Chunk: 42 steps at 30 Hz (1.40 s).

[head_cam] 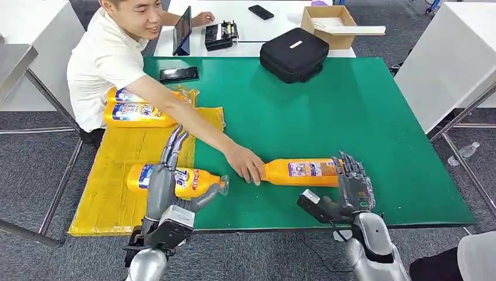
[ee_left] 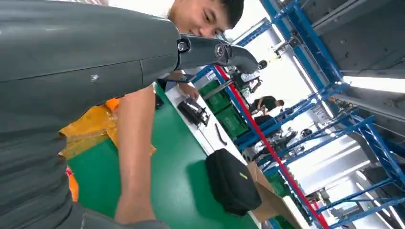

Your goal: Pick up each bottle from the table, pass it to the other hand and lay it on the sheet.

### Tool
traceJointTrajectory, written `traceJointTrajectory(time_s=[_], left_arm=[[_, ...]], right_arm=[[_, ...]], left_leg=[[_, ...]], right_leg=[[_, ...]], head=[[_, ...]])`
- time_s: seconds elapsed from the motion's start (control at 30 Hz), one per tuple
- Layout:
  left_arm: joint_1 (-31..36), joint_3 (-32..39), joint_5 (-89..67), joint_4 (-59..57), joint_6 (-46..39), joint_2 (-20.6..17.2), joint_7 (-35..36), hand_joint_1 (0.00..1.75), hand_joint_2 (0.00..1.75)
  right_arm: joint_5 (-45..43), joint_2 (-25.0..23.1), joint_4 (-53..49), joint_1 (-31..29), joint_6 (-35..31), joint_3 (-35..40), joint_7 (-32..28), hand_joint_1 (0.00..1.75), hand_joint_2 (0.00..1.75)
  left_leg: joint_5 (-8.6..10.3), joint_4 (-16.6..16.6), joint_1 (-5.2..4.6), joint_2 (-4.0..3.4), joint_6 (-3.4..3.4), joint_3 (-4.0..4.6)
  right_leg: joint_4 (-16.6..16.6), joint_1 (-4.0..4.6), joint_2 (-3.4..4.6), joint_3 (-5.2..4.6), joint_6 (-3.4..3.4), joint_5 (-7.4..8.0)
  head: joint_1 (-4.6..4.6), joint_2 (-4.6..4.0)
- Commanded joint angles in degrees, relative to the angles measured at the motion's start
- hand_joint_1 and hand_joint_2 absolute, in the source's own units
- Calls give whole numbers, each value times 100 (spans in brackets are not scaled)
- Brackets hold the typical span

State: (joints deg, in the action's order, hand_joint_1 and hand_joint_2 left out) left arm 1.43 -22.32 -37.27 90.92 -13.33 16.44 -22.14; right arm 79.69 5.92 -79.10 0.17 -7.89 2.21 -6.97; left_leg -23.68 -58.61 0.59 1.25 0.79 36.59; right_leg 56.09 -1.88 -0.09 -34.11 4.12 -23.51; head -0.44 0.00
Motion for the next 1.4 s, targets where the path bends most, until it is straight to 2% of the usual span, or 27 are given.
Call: traceJointTrajectory(time_s=[0.03,0.17,0.23,0.3,0.43,0.47,0.67,0.83,1.23,1.3,1.37,1.4], left_arm=[[27,-150,47,-410,78,287,29,0,175],[30,-150,28,-408,71,286,36,0,175],[40,-169,-3,-411,56,292,48,0,175],[46,-200,-55,-392,50,286,81,0,175],[74,-319,-99,-389,55,271,102,0,175],[85,-339,-99,-394,62,271,107,0,175],[106,-363,-92,-416,93,273,120,0,175],[191,-429,-12,-577,148,299,149,0,175],[159,-430,-24,-482,245,256,217,0,175],[138,-451,-25,-461,271,250,220,0,175],[112,-465,-23,-460,273,244,219,0,175],[105,-487,-22,-482,271,225,217,0,175]], right_arm=[[445,277,801,-650,-35,605,193,0,175],[595,327,838,-689,-37,706,268,0,175],[1031,498,990,-895,-48,1067,616,0,175],[1031,530,1165,-1135,167,1199,696,0,175],[888,548,1689,-1694,466,1353,530,0,175],[825,523,1771,-1757,486,1349,490,0,175],[804,499,1901,-1820,477,1378,478,0,175],[750,260,3116,-2507,636,1603,491,0,175],[411,438,3361,-2484,904,1634,420,0,175],[348,468,3370,-2442,986,1632,442,0,175],[299,485,3370,-2394,1007,1609,445,0,175],[221,503,3407,-2354,1110,1579,487,0,175]], left_leg=[[-13,1,5,-30,0,-26],[-13,1,7,-20,0,-30],[-6,1,5,-11,1,-15],[-17,-2,6,-31,2,-32],[-5,-1,2,-30,1,-8],[-11,-2,3,-38,1,-24],[-8,0,5,-22,2,-27],[-9,-1,6,-37,3,-27],[-1,0,4,-9,3,-15],[-16,-1,8,-23,4,-46],[-2,0,6,-5,3,-22],[-12,1,8,-15,3,-47]], right_leg=[[-8,9,21,20,-21,-2],[-9,11,8,28,-23,-6],[-6,7,4,14,-12,-2],[-9,11,18,27,-23,-5],[-3,4,21,1,-11,5],[-4,7,25,17,-20,1],[-7,10,10,24,-20,-3],[-6,10,27,21,-16,2],[-4,7,2,15,-10,0],[-9,15,7,47,-32,-11],[-6,9,-4,24,-14,-2],[-12,16,-2,50,-33,-10]], head=[[-2,0],[-2,0],[0,0],[-2,0],[-2,0],[0,0],[-4,0],[-2,0],[-2,0],[-2,0],[-4,0],[-2,0]])
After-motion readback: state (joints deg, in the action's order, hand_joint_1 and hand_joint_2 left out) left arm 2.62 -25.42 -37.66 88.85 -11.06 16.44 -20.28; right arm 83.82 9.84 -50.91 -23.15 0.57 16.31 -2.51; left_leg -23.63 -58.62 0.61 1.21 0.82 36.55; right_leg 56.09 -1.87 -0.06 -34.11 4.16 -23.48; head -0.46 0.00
